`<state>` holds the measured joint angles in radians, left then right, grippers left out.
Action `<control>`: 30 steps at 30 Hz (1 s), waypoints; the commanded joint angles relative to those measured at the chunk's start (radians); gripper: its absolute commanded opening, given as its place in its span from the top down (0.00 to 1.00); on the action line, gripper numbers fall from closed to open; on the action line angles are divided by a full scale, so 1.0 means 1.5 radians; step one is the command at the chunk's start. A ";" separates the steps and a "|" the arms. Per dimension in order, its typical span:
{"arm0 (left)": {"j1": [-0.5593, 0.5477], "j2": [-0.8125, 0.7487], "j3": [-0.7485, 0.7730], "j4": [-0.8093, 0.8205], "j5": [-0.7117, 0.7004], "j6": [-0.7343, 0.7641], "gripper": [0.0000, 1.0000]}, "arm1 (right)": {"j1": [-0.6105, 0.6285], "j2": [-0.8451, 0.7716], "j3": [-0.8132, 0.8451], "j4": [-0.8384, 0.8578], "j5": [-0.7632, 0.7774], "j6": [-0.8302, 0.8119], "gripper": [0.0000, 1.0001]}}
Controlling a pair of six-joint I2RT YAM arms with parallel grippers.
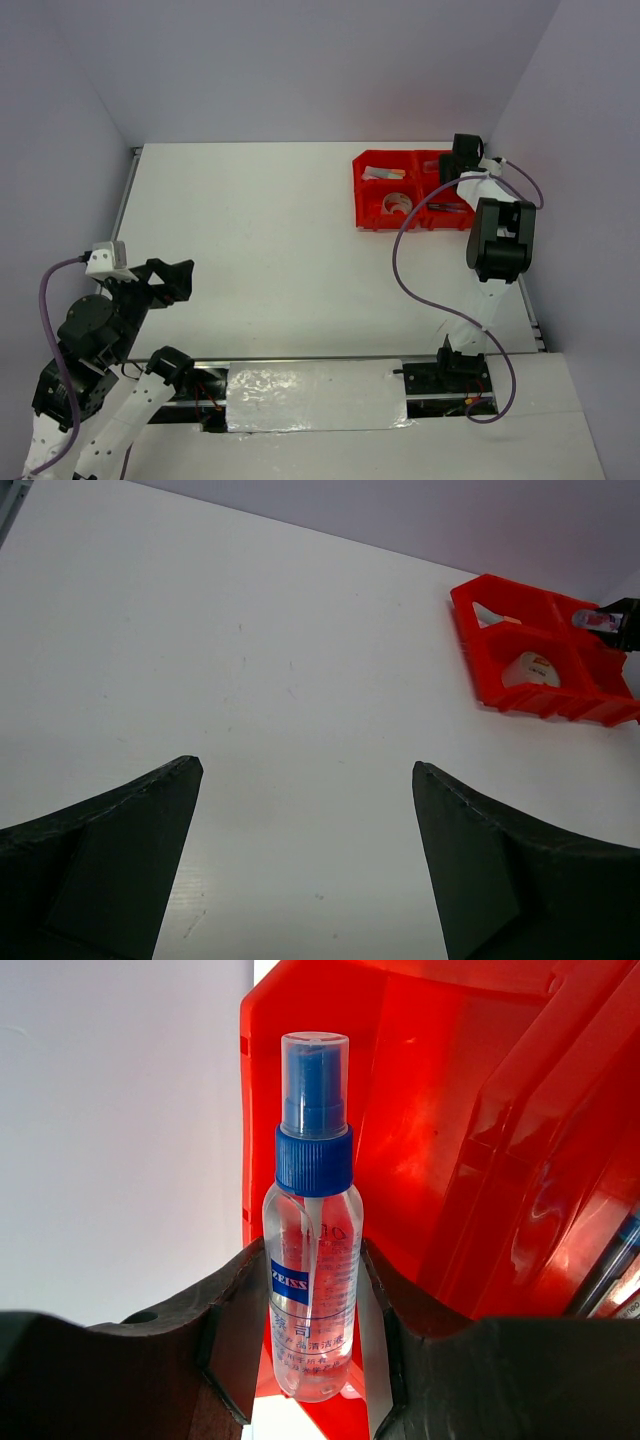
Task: Sort the stationery into containers
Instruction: Place the stationery in the storage box.
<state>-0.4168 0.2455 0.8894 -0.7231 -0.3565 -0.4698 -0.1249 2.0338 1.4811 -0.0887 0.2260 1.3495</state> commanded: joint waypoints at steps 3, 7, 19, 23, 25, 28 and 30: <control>0.014 0.006 -0.002 0.046 0.023 0.021 0.01 | 0.001 0.001 0.001 0.034 0.009 0.012 0.89; 0.016 0.005 -0.002 0.047 0.025 0.021 0.01 | 0.000 0.001 -0.001 0.040 0.008 0.004 0.85; 0.018 0.004 -0.003 0.050 0.033 0.025 0.01 | 0.001 0.019 0.020 0.042 -0.017 0.013 0.53; 0.018 0.005 -0.004 0.052 0.037 0.026 0.01 | 0.001 0.016 0.032 0.026 -0.020 0.010 0.34; 0.018 0.004 -0.004 0.052 0.038 0.027 0.01 | 0.001 0.009 0.036 0.020 -0.015 0.008 0.18; 0.018 0.005 -0.004 0.052 0.041 0.028 0.01 | 0.001 -0.005 0.036 0.023 -0.019 0.002 0.17; 0.018 0.006 -0.004 0.053 0.039 0.027 0.01 | 0.001 -0.025 0.032 0.037 -0.026 -0.007 0.16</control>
<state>-0.3946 0.2462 0.8867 -0.7010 -0.3096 -0.4469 -0.1249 2.0506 1.5066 -0.0444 0.1879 1.3624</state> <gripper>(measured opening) 0.994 0.835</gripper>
